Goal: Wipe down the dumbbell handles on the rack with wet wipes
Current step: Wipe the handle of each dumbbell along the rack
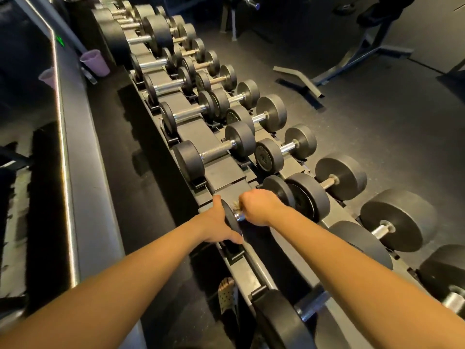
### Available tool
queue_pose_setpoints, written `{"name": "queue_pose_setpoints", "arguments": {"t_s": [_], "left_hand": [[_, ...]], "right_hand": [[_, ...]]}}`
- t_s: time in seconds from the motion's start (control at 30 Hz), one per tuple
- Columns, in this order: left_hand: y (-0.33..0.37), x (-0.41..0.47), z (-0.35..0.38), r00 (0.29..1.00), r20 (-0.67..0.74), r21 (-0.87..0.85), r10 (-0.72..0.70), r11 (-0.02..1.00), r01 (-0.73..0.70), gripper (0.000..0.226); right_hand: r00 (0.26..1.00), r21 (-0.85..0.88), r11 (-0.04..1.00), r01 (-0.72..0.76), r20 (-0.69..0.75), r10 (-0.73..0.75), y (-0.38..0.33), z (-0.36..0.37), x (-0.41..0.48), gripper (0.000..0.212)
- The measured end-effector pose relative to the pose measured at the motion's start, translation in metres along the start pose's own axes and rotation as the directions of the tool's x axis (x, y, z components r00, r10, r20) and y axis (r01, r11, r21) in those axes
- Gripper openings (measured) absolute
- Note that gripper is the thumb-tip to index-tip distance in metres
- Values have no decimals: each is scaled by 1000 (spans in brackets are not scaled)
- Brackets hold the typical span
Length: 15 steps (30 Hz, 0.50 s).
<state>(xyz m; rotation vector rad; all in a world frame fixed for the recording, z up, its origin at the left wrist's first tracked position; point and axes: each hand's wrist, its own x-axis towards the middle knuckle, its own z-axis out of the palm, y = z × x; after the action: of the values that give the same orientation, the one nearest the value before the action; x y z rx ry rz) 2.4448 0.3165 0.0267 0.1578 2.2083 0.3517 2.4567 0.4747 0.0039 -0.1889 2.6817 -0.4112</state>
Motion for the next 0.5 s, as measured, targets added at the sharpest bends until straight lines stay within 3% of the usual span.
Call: {"name": "queue_pose_setpoints", "arguments": {"t_s": [0.1, 0.17, 0.37, 0.5], "left_hand": [[-1, 0, 0, 1000, 5, 14, 11, 1000, -11, 142], [-3, 1, 0, 1000, -1, 12, 18, 1000, -18, 143], [-7, 5, 2, 999, -19, 32, 36, 999, -36, 143], [-7, 6, 1, 1000, -11, 62, 17, 998, -17, 144]], "right_hand": [[960, 16, 998, 64, 270, -66, -2, -24, 11, 18], [932, 53, 992, 116, 339, -127, -1, -30, 18, 28], [925, 198, 956, 216, 271, -266, -10, -23, 33, 10], [945, -45, 967, 249, 229, -232, -5, -20, 31, 12]]}}
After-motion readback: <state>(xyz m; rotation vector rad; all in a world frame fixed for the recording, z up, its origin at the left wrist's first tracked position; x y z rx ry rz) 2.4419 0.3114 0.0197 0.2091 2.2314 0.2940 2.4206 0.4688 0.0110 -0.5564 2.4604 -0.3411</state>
